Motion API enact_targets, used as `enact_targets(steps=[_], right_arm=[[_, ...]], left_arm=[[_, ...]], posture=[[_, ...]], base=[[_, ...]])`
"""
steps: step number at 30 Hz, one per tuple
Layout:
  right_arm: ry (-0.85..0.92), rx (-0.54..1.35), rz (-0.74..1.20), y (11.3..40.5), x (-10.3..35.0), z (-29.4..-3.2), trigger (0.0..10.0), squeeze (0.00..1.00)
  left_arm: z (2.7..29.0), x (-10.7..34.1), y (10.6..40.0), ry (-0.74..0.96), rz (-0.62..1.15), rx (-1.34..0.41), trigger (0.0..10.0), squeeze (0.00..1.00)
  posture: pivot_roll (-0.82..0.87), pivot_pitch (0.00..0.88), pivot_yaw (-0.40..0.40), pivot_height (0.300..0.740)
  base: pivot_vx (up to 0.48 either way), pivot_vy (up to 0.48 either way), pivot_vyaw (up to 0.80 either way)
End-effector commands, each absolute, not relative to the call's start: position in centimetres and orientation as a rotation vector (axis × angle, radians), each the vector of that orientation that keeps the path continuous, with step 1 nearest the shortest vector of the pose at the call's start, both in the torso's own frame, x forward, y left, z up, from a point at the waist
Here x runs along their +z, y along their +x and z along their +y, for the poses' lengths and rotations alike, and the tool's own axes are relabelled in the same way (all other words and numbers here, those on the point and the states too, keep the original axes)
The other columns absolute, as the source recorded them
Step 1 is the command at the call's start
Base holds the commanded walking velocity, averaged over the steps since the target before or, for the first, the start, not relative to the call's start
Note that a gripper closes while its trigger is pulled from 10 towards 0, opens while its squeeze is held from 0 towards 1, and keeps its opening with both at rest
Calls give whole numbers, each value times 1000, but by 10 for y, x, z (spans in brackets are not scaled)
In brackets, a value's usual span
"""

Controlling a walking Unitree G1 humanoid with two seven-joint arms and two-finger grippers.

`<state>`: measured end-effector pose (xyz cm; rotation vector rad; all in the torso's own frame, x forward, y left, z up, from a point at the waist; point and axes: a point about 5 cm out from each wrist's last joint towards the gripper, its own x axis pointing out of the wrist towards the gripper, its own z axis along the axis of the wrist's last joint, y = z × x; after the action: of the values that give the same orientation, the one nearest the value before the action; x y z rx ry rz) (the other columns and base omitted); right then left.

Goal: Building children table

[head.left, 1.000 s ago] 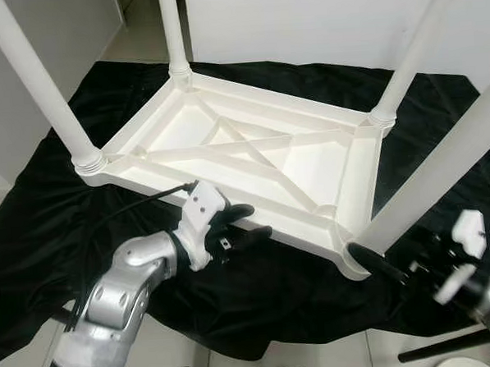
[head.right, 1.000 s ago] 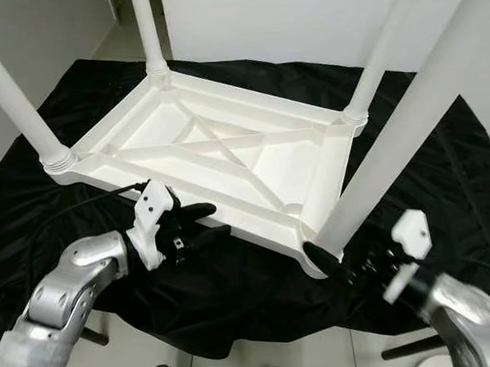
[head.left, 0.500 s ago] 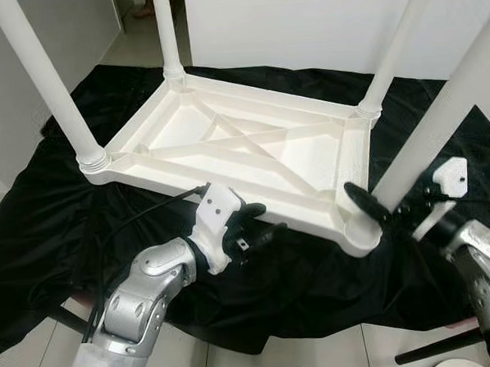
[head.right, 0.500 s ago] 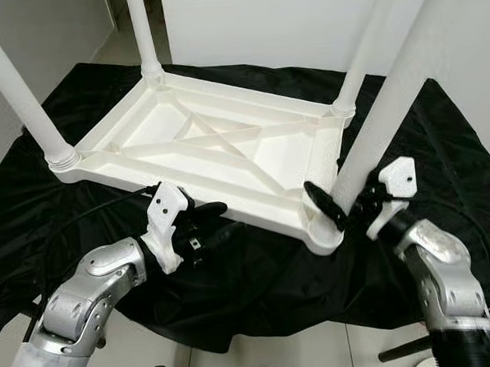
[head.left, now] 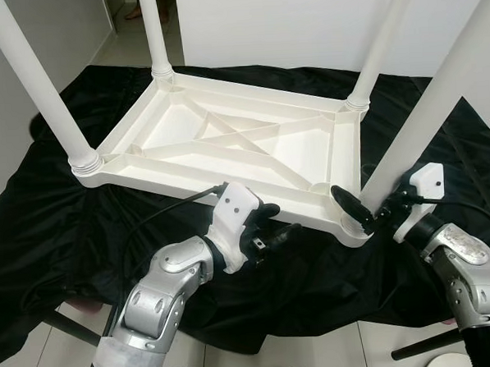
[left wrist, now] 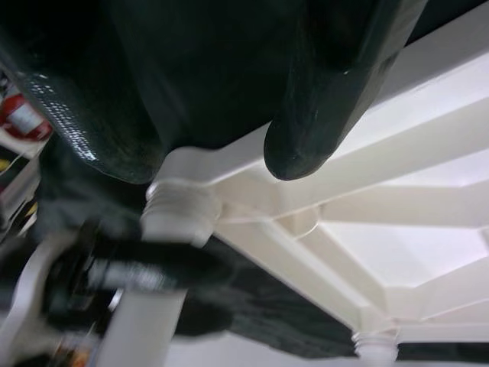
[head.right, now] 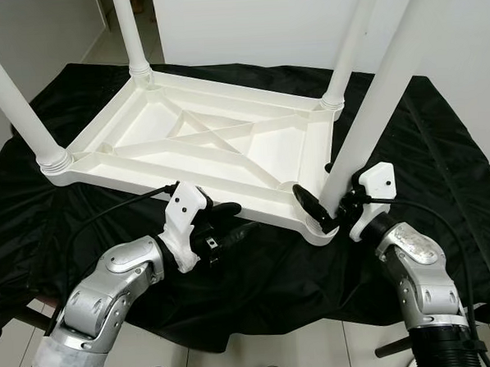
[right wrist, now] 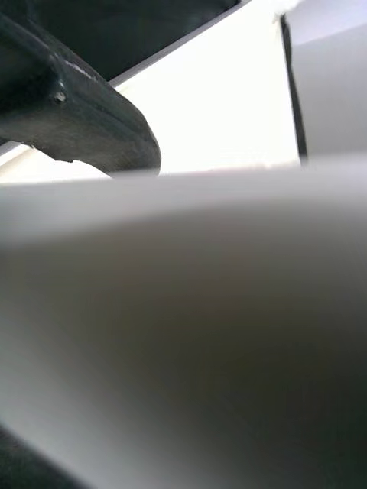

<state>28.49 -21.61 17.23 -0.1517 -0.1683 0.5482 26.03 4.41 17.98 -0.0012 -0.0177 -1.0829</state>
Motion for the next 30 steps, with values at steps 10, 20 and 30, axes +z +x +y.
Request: enact_targets(steps=[10, 20, 30], right_arm=[[-162, 587, -92, 274, 153, -211, 392, 0], [-163, 529, -53, 272, 145, -216, 0, 0], [-82, 277, -16, 284, 138, -208, 10000, 0]], left_arm=[[52, 166, 260, 86, -3, -951, 10000, 0], [51, 167, 263, 95, -16, -931, 10000, 0], [49, 170, 271, 125, -47, -888, 10000, 0]], posture=[[-18, 67, -23, 740], [-21, 69, -19, 740], [-27, 69, -12, 740]], base=[[0, 0, 0], [0, 0, 0], [0, 0, 0]])
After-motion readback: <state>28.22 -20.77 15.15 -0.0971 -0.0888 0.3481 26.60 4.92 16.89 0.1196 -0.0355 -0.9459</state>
